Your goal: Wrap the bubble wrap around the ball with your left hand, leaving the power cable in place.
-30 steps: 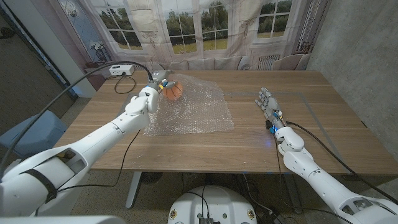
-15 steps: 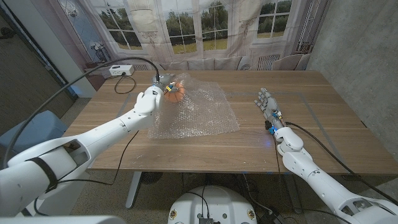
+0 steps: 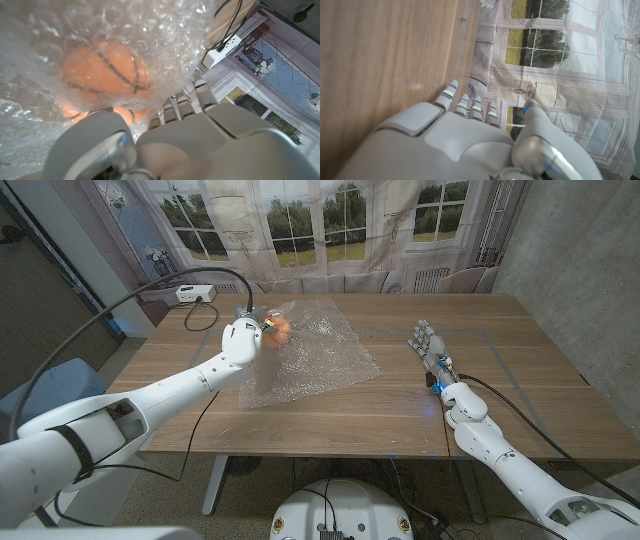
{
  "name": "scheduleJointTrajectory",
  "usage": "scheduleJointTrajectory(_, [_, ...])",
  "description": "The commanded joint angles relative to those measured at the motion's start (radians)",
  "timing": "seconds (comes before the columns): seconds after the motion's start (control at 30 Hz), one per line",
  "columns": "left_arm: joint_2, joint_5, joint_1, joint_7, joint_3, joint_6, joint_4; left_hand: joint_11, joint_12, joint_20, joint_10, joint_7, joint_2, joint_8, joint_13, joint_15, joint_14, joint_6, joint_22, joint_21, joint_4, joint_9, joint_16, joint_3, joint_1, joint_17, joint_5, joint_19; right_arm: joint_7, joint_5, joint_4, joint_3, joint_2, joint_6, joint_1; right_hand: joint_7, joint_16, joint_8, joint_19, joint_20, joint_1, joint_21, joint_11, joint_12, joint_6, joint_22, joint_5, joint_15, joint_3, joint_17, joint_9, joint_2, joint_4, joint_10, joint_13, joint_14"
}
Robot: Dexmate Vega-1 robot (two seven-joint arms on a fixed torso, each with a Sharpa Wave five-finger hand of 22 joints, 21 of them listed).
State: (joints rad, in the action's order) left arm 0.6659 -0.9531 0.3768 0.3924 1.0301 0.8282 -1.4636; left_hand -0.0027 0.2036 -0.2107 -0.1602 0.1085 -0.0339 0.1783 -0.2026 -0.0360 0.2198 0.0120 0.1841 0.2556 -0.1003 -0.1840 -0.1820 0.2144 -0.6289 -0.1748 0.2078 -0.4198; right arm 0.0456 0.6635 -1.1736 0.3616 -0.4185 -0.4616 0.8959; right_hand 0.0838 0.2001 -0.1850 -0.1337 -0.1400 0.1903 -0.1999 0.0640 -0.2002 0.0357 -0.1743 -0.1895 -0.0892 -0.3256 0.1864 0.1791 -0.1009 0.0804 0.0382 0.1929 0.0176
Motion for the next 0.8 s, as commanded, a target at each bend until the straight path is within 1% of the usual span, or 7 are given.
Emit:
scheduleJointTrajectory(0.03, [-0.008,0.043,0.026,0.010,0.011,0.047,0.058,-0.001,0.000,-0.003,0.013,0.001,0.001,-0.002,-0.002,-0.006,-0.007,-0.020,0.004,0.003,-0.006,-0.002,-0.001,-0.009,0.004,-0.003,0.004,-0.007,-0.008,-0.013,-0.021,0.007,-0.022,0.032,-0.004,0.004,0.007,-0.006,-0.001,-0.005,-0.005,-0.005,0.001,-0.004,0.007,-0.005,-0.009,-0.003,-0.003,0.003,0.005,0.003,0.002,0.008,0.002,-0.014])
scheduleJointTrajectory(0.17, [-0.020,0.089,0.050,-0.101,-0.011,0.015,0.085,-0.004,-0.008,-0.003,0.047,0.000,0.005,-0.003,-0.003,-0.003,-0.045,-0.050,0.003,-0.019,-0.006,-0.002,0.009,-0.011,0.004,-0.002,0.007,0.031,-0.012,-0.014,-0.024,0.008,-0.026,0.038,0.000,0.002,0.008,-0.006,-0.001,-0.006,-0.006,-0.005,0.002,-0.005,0.008,-0.005,-0.009,-0.002,-0.002,0.003,0.005,0.004,0.002,0.012,0.002,-0.018])
scheduleJointTrajectory(0.2, [-0.024,0.108,0.063,-0.148,-0.026,0.004,0.089,-0.002,-0.010,-0.002,0.061,0.002,0.006,-0.002,-0.003,-0.002,-0.064,-0.062,0.003,-0.029,-0.007,-0.002,0.012,-0.012,0.003,-0.002,0.008,0.050,-0.017,-0.017,-0.028,0.008,-0.029,0.042,0.002,0.001,0.008,-0.007,-0.002,-0.006,-0.007,-0.005,0.002,-0.005,0.010,-0.005,-0.009,-0.001,-0.002,0.003,0.005,0.004,0.002,0.012,0.002,-0.019])
scheduleJointTrajectory(0.33, [-0.049,0.218,0.130,-0.388,-0.116,-0.075,0.109,-0.005,-0.012,-0.004,0.081,-0.003,0.008,-0.004,-0.004,0.006,-0.084,-0.086,0.003,-0.034,-0.007,-0.002,0.011,-0.014,0.003,-0.002,0.010,0.057,-0.025,-0.019,-0.035,0.005,-0.033,0.039,0.011,-0.004,0.012,-0.008,-0.007,-0.011,-0.010,-0.007,0.004,-0.008,0.015,-0.005,-0.009,-0.006,-0.002,0.003,0.005,0.005,0.001,0.022,0.002,-0.031])
scheduleJointTrajectory(0.43, [-0.061,0.281,0.153,-0.500,-0.148,-0.145,0.125,-0.007,-0.011,-0.003,0.084,-0.005,0.009,-0.002,-0.004,0.012,-0.083,-0.087,0.003,-0.034,-0.007,-0.002,0.009,-0.015,0.004,-0.002,0.010,0.054,-0.034,-0.021,-0.043,0.003,-0.036,0.038,0.020,-0.005,0.013,-0.008,-0.009,-0.013,-0.011,-0.007,0.004,-0.009,0.016,-0.005,-0.009,-0.007,-0.001,0.004,0.005,0.005,0.001,0.026,0.002,-0.034])
scheduleJointTrajectory(0.53, [-0.069,0.305,0.149,-0.549,-0.142,-0.186,0.138,-0.007,-0.008,-0.003,0.081,-0.009,0.010,0.003,-0.004,0.018,-0.077,-0.082,0.003,-0.033,-0.006,-0.003,0.005,-0.015,0.004,-0.002,0.011,0.050,-0.040,-0.018,-0.050,-0.001,-0.038,0.037,0.029,-0.006,0.013,-0.009,-0.010,-0.014,-0.012,-0.007,0.006,-0.010,0.017,-0.005,-0.010,-0.009,-0.001,0.004,0.005,0.006,0.001,0.029,0.002,-0.037])
scheduleJointTrajectory(0.8, [-0.084,0.351,0.123,-0.574,-0.114,-0.252,0.168,-0.007,-0.005,0.002,0.082,-0.009,0.016,0.008,-0.005,0.019,-0.069,-0.074,0.003,-0.038,-0.005,-0.003,0.000,-0.014,0.004,-0.002,0.012,0.057,-0.054,-0.014,-0.061,-0.008,-0.038,0.034,0.046,-0.006,0.015,-0.010,-0.012,-0.015,-0.016,-0.008,0.007,-0.010,0.021,-0.005,-0.010,-0.009,0.000,0.004,0.005,0.007,0.000,0.033,0.002,-0.044])
